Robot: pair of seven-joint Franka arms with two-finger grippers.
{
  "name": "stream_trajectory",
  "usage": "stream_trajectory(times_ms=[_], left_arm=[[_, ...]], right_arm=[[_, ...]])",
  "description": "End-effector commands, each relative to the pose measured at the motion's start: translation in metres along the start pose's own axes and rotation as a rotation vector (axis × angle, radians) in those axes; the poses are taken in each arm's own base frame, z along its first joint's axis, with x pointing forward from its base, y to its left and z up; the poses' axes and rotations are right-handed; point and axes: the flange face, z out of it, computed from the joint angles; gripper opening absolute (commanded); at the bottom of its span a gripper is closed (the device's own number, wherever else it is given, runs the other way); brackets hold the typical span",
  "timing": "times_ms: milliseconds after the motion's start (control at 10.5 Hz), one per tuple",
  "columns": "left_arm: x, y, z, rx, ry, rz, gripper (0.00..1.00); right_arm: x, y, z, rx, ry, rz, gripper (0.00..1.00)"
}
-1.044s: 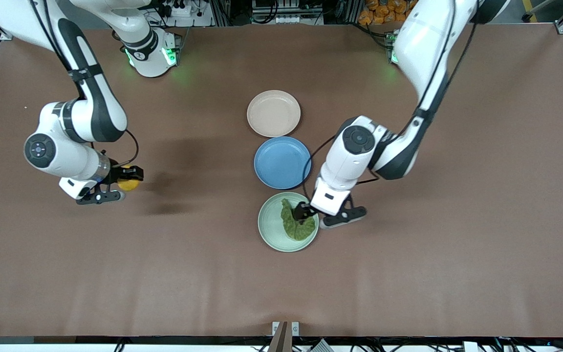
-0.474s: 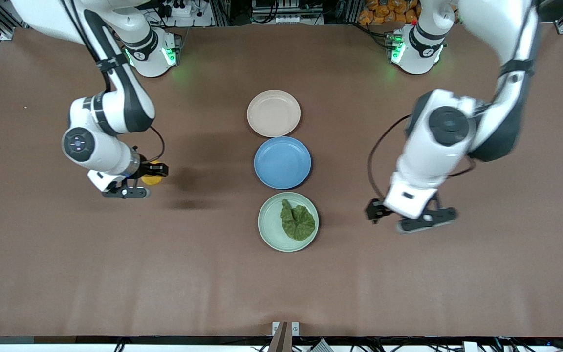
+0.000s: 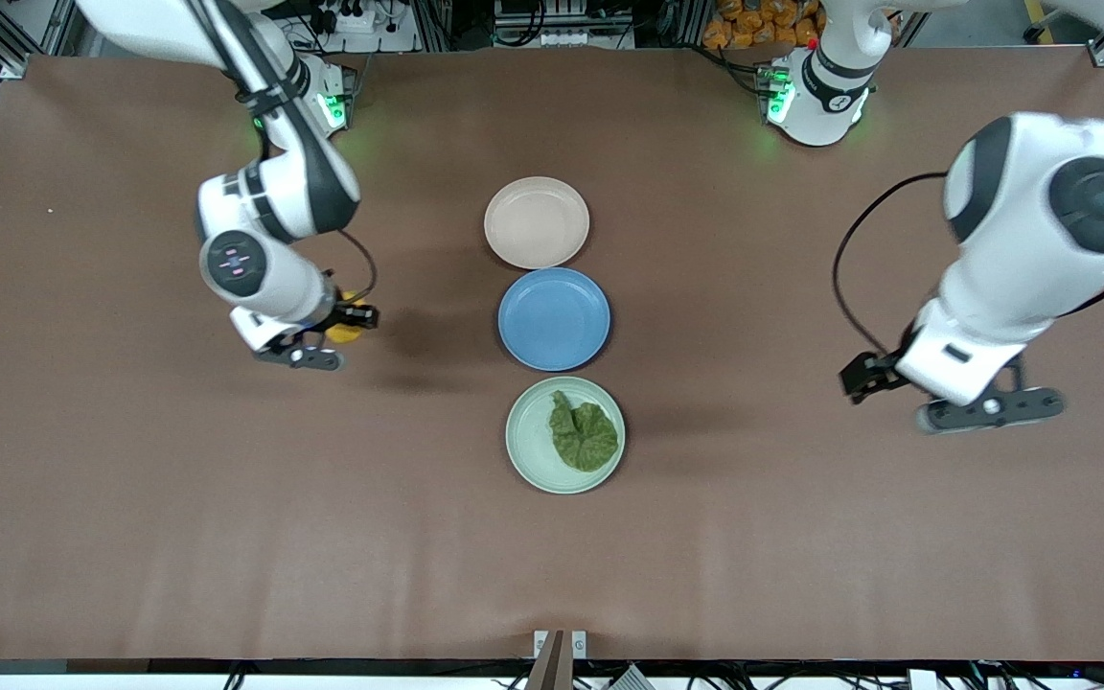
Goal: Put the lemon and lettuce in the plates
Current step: 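Release the lettuce and withdraw the left gripper while the right gripper lifts the lemon, then move the lemon with the right gripper over the cream plate and lower it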
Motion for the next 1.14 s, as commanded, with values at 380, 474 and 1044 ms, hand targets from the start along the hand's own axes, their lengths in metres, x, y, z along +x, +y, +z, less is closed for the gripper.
stream_trajectory(times_ms=[380,474,1044], left_arm=[[-0.038,-0.063,-0.083,-0.004,-0.06,0.057,1.0],[-0.041,-0.074,-0.093,-0.007,-0.062,0.061,1.0],[-0.063,-0.089,-0.119,-0.07,-0.122,0.047,1.0]], right_arm=[[-0.125,-0.139,-0.001,-0.032,0.032,0.191,0.0],[-0.158,-0.167,0.009,-0.026,0.019,0.216,0.0],[-0.236,-0.231,0.04,0.053,0.001,0.238,0.0]])
